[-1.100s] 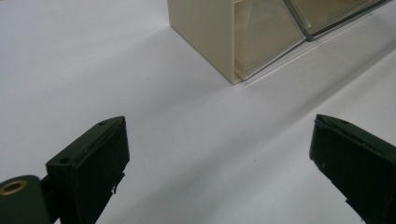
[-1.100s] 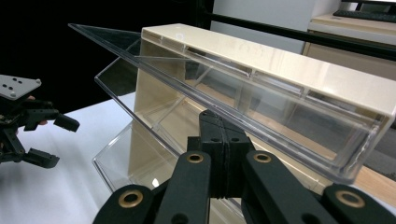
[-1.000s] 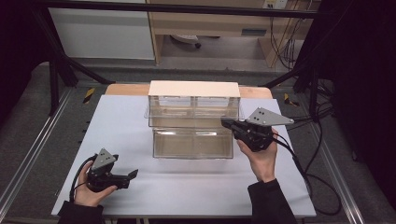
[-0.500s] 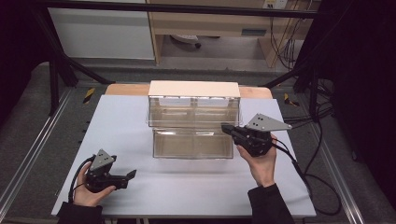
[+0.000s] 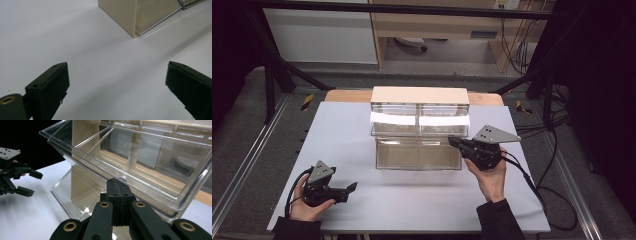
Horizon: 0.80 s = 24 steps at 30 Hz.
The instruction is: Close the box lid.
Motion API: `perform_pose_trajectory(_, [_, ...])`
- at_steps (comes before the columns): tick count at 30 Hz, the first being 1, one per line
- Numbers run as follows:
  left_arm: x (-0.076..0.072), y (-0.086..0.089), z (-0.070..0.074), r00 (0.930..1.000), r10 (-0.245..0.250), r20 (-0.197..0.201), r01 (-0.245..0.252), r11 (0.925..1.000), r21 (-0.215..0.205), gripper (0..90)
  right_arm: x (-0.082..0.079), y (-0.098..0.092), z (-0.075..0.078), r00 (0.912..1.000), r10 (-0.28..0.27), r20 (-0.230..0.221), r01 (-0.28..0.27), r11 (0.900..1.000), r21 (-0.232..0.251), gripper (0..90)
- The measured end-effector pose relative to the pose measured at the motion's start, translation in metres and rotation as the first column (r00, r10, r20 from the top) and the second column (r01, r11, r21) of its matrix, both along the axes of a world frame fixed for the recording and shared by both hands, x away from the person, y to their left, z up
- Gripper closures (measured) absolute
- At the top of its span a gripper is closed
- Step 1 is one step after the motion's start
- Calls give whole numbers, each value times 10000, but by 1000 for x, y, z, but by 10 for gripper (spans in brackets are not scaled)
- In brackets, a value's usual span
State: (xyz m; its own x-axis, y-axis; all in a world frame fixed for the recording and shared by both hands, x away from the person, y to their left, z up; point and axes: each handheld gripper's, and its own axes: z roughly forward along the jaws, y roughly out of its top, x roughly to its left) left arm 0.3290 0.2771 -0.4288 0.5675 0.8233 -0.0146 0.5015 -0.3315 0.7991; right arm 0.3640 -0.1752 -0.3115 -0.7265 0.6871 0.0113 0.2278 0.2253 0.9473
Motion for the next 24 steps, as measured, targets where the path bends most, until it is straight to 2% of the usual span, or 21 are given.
perform_pose_trajectory(16, [0,-1,-1,10000,8,5,-8,10000,33,53,0,1,-9,9997,18,-228,-22,9999,-156,900])
perform_pose_trajectory(18, [0,0,-2,10000,-4,-7,4,10000,57,53,-2,0,-9,9997,44,-224,-46,10000,-73,900])
perform_pose_trajectory(24, [0,0,-2,10000,-16,-35,16,10000,85,53,-9,-6,-7,9999,35,-105,-37,9997,-227,866])
